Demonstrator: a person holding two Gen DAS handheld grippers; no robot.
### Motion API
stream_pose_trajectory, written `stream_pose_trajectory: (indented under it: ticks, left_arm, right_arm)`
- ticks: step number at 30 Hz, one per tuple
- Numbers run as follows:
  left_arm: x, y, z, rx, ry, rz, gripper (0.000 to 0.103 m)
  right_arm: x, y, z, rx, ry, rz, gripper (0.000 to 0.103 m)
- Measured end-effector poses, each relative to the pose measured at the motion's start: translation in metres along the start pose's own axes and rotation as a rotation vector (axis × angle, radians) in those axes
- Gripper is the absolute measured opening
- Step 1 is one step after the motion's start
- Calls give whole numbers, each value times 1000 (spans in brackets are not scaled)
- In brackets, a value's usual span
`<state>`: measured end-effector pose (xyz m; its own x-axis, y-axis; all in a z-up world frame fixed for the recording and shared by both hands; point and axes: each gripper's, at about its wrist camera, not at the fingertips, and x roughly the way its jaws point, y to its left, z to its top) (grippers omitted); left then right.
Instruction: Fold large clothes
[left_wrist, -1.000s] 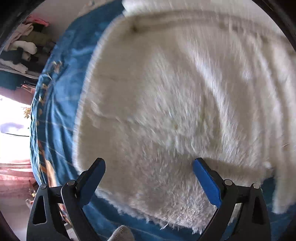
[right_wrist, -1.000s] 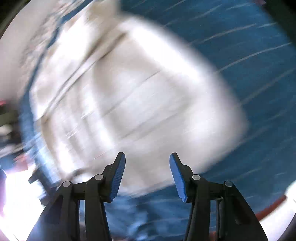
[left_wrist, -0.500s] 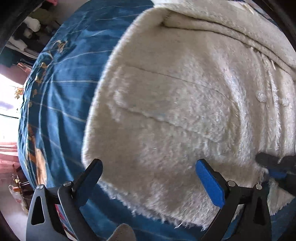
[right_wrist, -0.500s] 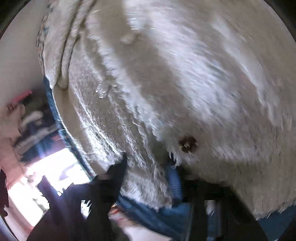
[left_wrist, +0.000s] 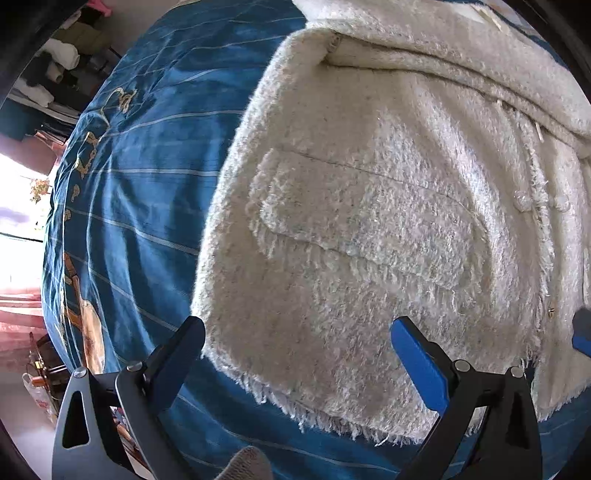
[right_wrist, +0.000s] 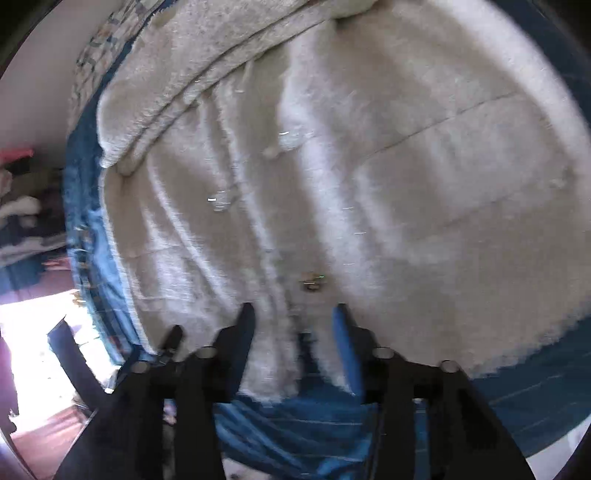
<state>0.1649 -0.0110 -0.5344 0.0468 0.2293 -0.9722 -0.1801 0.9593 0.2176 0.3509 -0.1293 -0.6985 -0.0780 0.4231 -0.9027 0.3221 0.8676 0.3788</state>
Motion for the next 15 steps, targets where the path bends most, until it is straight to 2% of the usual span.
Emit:
stream_pose_trajectory:
  ticks: [3,5,6,7,8,9,10,11,15]
  left_arm:
    - [9,-5,-1,27,21,13,103]
    - [14,-9,-3,49,36,15,103]
    - [13,-14,-6,55,38,15,103]
    - [14,-16,-7,62,35,12,103]
    - [15,-17,-9,74,33,11,103]
    - [15,-19,-9,80,33,7,103]
    - [15,-20,-10,87,33,1,103]
    - [16,-20,-11,92,37,-5,103]
    - [14,-26,-11,107,39,-32,103]
  right_arm:
    - [18,-30,-5,-35,69,-74,48]
    - [41,-28,-13,-62,116,-155,45]
    - [45,-31,-17,-45,96,-176,27]
    - [47,-31,-20,-26,60,-201,19]
    - [49,-29,-23,-9,44,-203,16]
    - [47,-28,-24,16,30,-195,10]
    - [39,-31,-27,70,23,-149,8]
    - [39,-31,-27,70,23,-149,8]
    - [30,-27,-33,116,43,-21,7]
